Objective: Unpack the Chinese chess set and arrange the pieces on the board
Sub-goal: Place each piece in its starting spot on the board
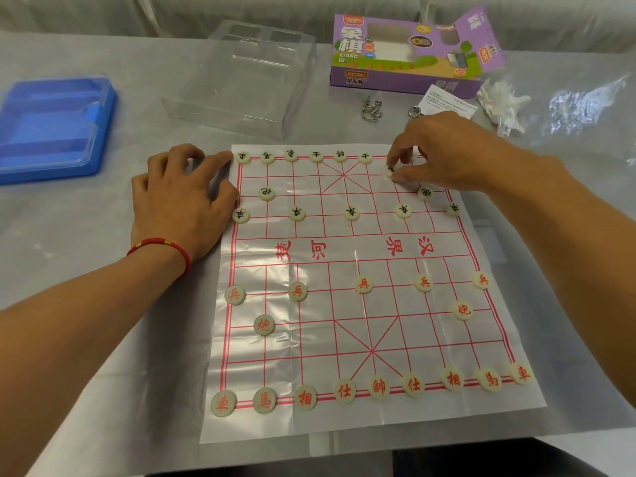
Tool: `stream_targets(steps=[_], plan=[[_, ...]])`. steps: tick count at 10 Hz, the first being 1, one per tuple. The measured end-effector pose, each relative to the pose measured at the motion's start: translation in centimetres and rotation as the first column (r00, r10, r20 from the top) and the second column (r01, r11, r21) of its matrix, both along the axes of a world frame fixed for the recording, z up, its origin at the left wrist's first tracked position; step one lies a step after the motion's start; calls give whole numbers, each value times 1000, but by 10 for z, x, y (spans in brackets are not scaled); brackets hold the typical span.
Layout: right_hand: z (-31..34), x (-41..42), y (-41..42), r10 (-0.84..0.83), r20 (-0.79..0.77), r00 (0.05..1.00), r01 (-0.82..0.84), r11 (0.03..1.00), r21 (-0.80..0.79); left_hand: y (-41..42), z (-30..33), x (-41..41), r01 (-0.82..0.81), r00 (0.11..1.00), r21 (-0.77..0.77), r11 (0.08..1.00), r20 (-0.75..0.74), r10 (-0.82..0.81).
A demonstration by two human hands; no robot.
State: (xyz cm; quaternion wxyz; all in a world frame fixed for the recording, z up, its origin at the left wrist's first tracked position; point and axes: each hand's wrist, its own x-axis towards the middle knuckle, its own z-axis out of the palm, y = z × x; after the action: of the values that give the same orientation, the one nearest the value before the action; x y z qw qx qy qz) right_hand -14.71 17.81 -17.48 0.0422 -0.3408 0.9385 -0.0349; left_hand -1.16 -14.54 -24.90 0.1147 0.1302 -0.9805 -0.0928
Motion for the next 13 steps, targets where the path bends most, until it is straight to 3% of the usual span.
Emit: stream_targets(steps=[3, 7, 10, 13], plan=[[-3, -15, -10, -52, -172, 984, 48, 998, -28, -1, -1, 0, 1, 1000, 11, 1000, -3, -1], [-7, -19, -10, -74, -99, 992, 71, 997, -34, -1, -1, 0, 3, 1000, 4, 1000, -13, -3], [0, -22, 10, -134, -133, 982, 111, 979, -168, -2, -2, -1, 3, 1000, 2, 1000, -8, -3], [-12, -12, -25, 22, -115, 993, -35, 993, -116, -3, -4, -2, 5, 1000, 2, 1000, -8, -5]])
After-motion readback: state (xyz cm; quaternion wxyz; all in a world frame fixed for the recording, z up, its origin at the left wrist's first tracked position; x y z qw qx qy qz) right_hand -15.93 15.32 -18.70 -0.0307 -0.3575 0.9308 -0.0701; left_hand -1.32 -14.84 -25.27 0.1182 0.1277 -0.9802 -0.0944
